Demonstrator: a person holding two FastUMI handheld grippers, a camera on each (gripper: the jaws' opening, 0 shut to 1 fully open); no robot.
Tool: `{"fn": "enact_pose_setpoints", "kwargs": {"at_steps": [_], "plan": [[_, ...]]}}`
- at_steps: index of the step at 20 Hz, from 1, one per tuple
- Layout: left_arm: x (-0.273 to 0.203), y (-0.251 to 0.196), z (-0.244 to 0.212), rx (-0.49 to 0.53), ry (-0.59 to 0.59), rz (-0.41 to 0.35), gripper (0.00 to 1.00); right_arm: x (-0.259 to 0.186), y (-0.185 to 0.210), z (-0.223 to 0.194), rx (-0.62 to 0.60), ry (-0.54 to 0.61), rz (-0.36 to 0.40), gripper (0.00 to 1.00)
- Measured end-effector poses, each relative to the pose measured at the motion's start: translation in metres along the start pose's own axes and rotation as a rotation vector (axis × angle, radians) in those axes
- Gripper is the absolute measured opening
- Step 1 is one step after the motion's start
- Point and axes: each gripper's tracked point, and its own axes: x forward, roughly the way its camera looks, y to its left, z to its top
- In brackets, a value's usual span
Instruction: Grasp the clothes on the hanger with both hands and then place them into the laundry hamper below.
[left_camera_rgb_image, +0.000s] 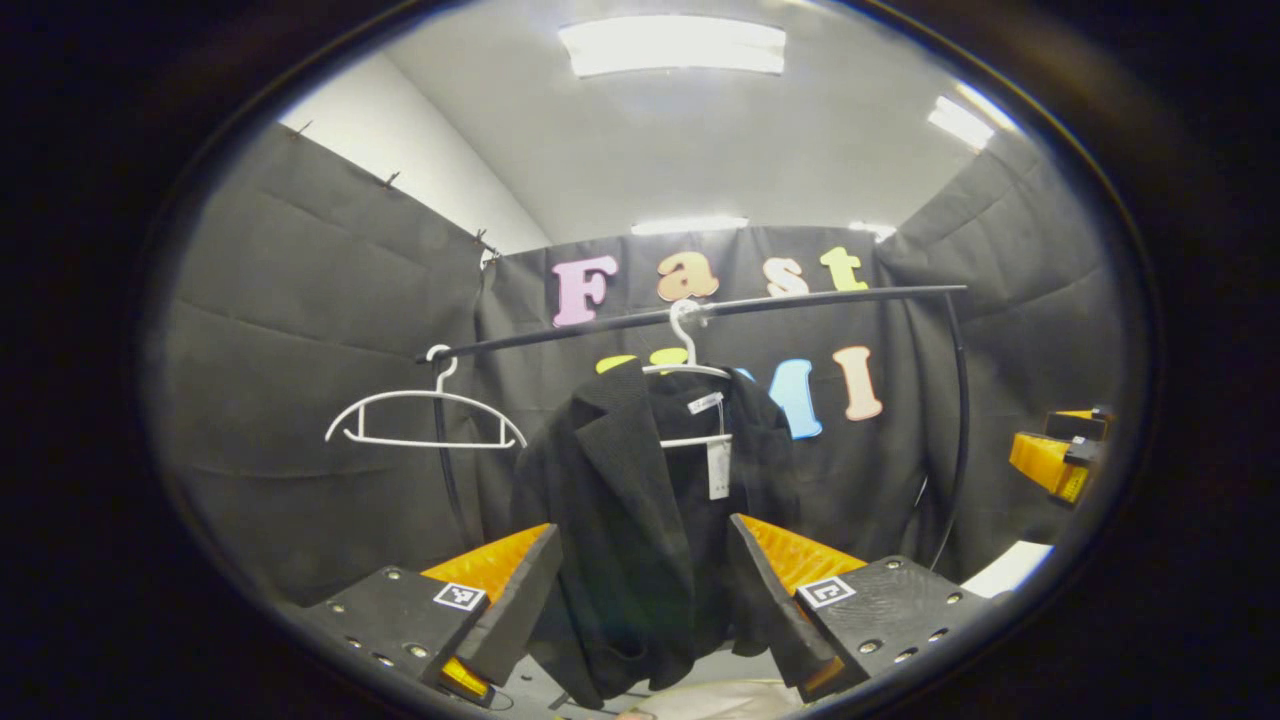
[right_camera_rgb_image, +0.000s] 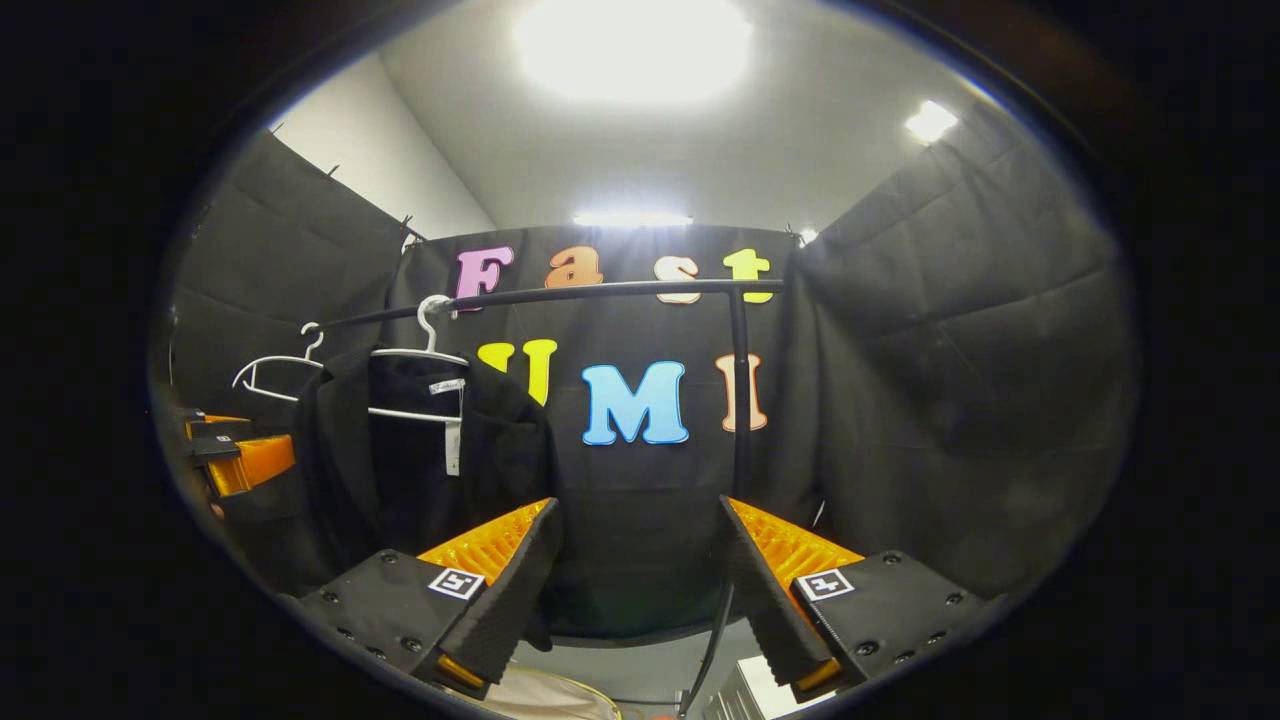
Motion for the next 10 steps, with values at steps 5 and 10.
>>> {"fn": "enact_pose_setpoints", "kwargs": {"at_steps": [5, 10], "plan": [[0.004, -0.0005, -0.003, 0.001, 0.0, -0.007, 0.98, 0.003, 0.0007, -0.0037, 0.001, 0.007, -0.006, 0.97], [0.0089, 0.0004, -0.0056, 0.006, 0.0, -0.014, 0.98, 0.0089, 0.0058, -0.0053, 0.006, 0.009, -0.005, 0.98]]}}
